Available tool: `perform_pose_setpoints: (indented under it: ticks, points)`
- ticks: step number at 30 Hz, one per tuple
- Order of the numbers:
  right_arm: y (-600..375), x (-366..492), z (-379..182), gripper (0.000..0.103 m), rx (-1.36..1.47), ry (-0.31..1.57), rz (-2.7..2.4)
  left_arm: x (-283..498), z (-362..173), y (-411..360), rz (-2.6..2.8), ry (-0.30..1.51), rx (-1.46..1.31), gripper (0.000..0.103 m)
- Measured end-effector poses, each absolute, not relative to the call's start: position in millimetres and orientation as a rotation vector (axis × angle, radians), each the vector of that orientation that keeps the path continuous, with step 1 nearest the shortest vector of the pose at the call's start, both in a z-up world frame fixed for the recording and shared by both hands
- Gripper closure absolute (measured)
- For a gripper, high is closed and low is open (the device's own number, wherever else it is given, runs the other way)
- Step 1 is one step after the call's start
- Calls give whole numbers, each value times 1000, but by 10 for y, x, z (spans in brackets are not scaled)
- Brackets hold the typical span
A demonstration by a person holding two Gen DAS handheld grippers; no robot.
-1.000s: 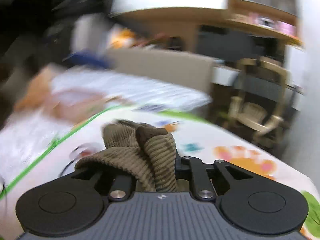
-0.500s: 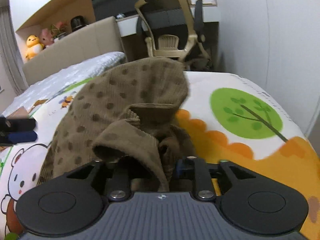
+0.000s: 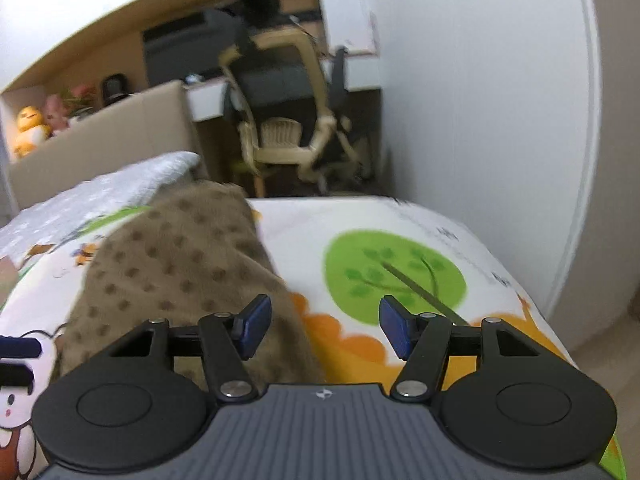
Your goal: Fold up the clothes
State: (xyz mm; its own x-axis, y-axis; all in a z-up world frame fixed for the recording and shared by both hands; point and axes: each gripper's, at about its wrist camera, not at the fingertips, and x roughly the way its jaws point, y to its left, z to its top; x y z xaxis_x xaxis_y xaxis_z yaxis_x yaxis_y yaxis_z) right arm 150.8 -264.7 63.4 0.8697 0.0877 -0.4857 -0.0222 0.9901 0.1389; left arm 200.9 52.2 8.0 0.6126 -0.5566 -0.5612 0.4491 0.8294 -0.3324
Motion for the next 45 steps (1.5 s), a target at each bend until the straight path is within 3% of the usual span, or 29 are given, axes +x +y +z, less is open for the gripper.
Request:
perform_pose_setpoints:
  ticks: [5,9,12,13,21,23,25,27,28,29,33,35,36,37,38,39,40,42,44,45]
  points:
    - [-2305,1355,689,35,-35,473,251,1807,-22,344,-587,719,-60,15]
    - [-2055,1168,688,31,-201,471,348,1786,-156,202,-551,720,69,34]
    - [-1987,1139,625,29,-225,507,380,1831,-161,227,-555,713,77,63]
    - [-1966,1131,603,29,-228,517,384,1861,-130,273,-547,708,58,66]
    - [-1672,1046,496,27,-335,518,455,1928,157,701,-410,627,-7,66]
    - [-1655,1021,535,27,-358,495,453,1876,168,726,-451,624,-5,61]
    - [-1638,1024,568,28,-393,463,418,1838,139,666,-499,630,22,42]
    - [-1634,1055,594,45,-416,417,370,1806,84,571,-518,639,67,37]
    - [-1633,1091,619,63,-405,414,359,1812,54,541,-510,638,80,37]
    - [-1637,1129,641,72,-393,412,351,1829,24,521,-493,635,89,37]
    - [-1643,1288,675,91,-335,425,345,2004,-31,572,-484,600,28,32]
    - [-1658,1343,690,94,-307,434,350,2069,-47,541,-479,582,56,32]
    - [-1672,1362,707,94,-301,435,352,2069,-39,526,-478,571,76,37]
    - [-1691,1364,727,94,-299,432,352,2055,-25,512,-480,558,98,55]
    - [-1718,1349,747,94,-296,431,366,2041,-10,498,-482,545,119,68]
    - [-1750,1310,762,94,-294,432,400,2014,14,493,-481,533,132,89]
    - [-1780,1268,774,93,-294,434,435,1982,43,491,-478,522,141,95]
    - [-1800,1154,752,85,-326,441,490,1927,72,501,-478,516,153,95]
    - [-1759,1043,680,58,-383,439,504,1895,54,527,-487,539,144,95]
    - [-1735,995,637,57,-414,431,502,1878,36,546,-497,553,137,93]
